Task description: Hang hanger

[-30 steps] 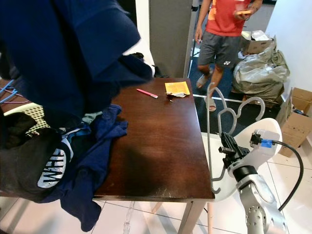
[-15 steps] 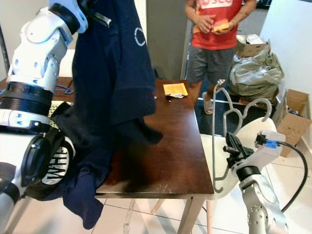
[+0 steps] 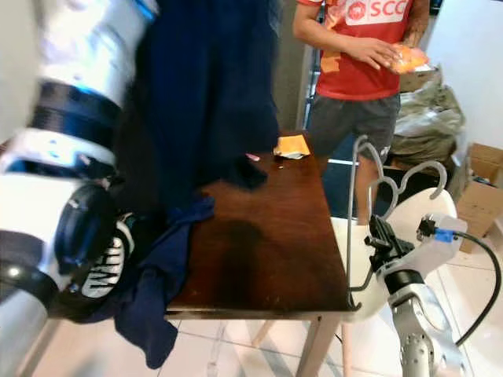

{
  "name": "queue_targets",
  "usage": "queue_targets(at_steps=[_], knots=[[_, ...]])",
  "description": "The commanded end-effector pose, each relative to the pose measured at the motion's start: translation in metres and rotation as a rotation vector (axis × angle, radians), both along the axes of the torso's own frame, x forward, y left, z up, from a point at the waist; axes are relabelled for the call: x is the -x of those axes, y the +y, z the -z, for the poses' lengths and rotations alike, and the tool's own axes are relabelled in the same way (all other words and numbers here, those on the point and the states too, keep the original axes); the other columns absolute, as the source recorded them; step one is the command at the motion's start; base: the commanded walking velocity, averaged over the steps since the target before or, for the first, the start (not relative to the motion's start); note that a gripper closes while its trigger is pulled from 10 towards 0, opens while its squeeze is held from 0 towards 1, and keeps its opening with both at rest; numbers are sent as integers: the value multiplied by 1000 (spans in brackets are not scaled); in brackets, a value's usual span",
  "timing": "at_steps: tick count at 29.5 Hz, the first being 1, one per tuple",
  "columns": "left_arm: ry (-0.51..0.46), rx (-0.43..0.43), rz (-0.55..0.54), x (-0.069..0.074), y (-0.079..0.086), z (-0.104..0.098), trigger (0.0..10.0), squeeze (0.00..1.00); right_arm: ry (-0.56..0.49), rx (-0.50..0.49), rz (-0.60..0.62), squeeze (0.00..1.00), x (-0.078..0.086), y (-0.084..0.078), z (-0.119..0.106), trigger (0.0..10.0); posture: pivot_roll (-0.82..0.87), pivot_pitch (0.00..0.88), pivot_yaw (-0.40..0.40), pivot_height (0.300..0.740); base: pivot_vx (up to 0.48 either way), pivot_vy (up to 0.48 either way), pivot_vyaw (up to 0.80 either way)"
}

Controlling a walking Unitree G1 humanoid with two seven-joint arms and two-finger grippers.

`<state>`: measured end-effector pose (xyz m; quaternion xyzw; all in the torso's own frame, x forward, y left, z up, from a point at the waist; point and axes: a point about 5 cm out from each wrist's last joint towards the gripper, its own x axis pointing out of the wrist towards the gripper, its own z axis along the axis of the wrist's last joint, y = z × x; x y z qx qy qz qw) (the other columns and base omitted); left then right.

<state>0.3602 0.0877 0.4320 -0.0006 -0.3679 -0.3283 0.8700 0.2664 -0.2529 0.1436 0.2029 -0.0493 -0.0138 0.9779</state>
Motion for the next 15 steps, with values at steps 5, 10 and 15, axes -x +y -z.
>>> queue_targets(at_steps=[5,10,15], knots=[[90,26,-55,-8,18,25,0,0,-11,-4,2,0,1,-2,-4,10000,-6,0,-14,740,0,0,0],[151,81,-143,-11,56,46,0,0,-6,-5,-13,0,-1,-1,-4,10000,2,0,-29,740,0,0,0],[307,61,-9,14,80,94,0,0,0,-4,-31,0,-4,-1,-5,10000,-5,0,-25,740,0,0,0]])
